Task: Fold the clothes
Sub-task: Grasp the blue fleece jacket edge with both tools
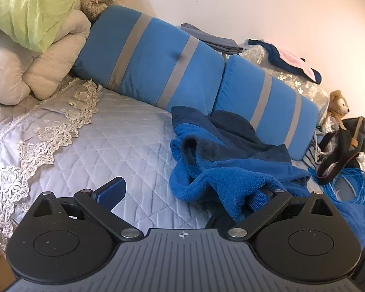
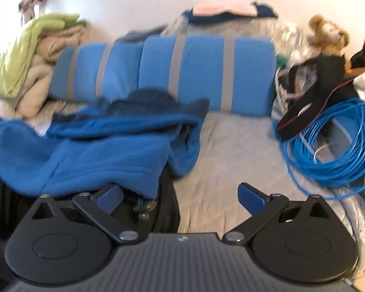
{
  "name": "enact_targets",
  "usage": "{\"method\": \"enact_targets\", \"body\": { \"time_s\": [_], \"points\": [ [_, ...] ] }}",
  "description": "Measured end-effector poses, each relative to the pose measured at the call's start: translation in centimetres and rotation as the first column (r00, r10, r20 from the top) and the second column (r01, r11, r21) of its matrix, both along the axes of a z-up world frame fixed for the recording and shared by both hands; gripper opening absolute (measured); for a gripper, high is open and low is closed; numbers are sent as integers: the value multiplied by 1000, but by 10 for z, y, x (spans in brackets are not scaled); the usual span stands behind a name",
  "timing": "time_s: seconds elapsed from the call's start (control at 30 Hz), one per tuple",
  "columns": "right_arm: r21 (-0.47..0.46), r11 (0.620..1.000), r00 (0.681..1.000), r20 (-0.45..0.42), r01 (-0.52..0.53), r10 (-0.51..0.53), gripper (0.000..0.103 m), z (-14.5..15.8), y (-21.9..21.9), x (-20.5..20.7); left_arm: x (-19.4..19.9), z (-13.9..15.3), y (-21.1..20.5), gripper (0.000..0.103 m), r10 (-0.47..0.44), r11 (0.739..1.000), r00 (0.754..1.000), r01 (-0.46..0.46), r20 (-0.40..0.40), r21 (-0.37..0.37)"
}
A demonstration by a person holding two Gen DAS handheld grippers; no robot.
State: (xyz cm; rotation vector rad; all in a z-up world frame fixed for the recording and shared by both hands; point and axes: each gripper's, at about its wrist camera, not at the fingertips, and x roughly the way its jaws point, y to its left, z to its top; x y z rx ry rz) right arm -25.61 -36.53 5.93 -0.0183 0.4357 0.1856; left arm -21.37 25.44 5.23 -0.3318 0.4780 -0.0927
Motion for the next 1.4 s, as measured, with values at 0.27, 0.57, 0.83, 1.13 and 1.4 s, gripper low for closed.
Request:
{"method": "enact_targets", "body": {
  "time_s": [0.27,0.57,0.83,1.13,1.4],
  "points": [
    [86,995,999,13,46,-47,83,4,10,18,2,-4,-6,92,27,1000,1000,-27,-1,9],
    [195,981,995,-99,16,3,17,19,8,38,6,8,-26,20,-6,993,997,14,-74,117],
    [135,989,997,-59,62,-54,15,64,4,29,-15,55,-31,17,-11,977,1000,12,-8,213],
    [112,991,995,-76,73,-64,15,74,-1,17,-47,66,-47,16,-66,961,998,57,24,270],
    [118,989,994,-74,85,-76,15,85,-16,0,-71,85,-62,16,-145,947,982,101,125,305]
  ]
}}
